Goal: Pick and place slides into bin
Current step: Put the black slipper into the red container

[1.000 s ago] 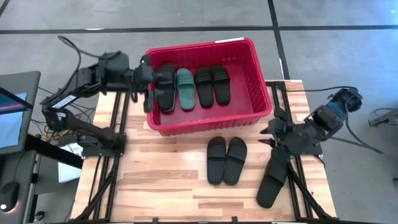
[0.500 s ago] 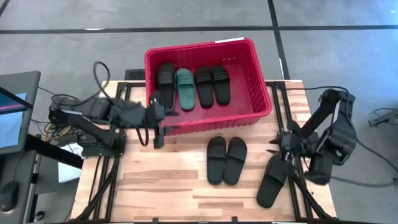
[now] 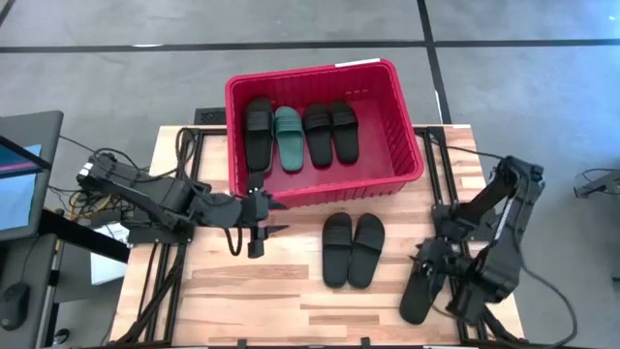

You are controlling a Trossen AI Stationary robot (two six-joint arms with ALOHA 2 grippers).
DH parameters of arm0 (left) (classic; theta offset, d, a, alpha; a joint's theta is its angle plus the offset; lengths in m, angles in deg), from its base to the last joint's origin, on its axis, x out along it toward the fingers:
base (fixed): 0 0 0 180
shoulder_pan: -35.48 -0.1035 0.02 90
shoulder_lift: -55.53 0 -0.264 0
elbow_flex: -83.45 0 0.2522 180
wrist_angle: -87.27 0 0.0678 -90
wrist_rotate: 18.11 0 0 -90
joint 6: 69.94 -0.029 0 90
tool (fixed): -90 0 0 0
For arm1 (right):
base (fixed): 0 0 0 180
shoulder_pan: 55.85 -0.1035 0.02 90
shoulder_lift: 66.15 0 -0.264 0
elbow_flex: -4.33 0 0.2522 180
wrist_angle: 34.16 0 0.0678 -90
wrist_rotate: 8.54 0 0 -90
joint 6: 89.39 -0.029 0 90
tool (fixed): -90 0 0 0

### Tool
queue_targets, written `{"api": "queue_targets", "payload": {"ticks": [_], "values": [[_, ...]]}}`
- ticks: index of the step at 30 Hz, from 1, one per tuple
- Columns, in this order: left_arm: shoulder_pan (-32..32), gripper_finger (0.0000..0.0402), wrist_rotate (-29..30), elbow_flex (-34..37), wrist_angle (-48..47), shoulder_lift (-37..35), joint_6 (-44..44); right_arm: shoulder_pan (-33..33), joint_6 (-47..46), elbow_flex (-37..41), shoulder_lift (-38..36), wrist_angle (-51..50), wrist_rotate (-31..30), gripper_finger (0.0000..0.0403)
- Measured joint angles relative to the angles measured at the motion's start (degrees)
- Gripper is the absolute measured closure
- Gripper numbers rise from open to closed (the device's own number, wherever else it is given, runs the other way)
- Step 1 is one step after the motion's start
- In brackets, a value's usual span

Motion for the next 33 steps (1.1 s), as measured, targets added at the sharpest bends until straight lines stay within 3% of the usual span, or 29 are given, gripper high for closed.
{"api": "queue_targets", "payload": {"ticks": [10, 17, 33], "values": [[1.2, 0.0212, 0.1, 2.6, -3.1, -0.2, 0.4, -2.0, -7.9, 0.0, 11.3, 5.1, 13.7, 0.0272], [1.2, 0.0212, 0.1, 2.6, -4.8, -0.2, 0.3, -3.8, -8.4, -0.1, 16.0, 5.6, 23.8, 0.027], [1.2, 0.0212, 1.1, 2.6, -7.8, -0.2, 0.1, -5.3, -9.4, 1.4, 17.5, 4.0, 26.8, 0.0159]]}}
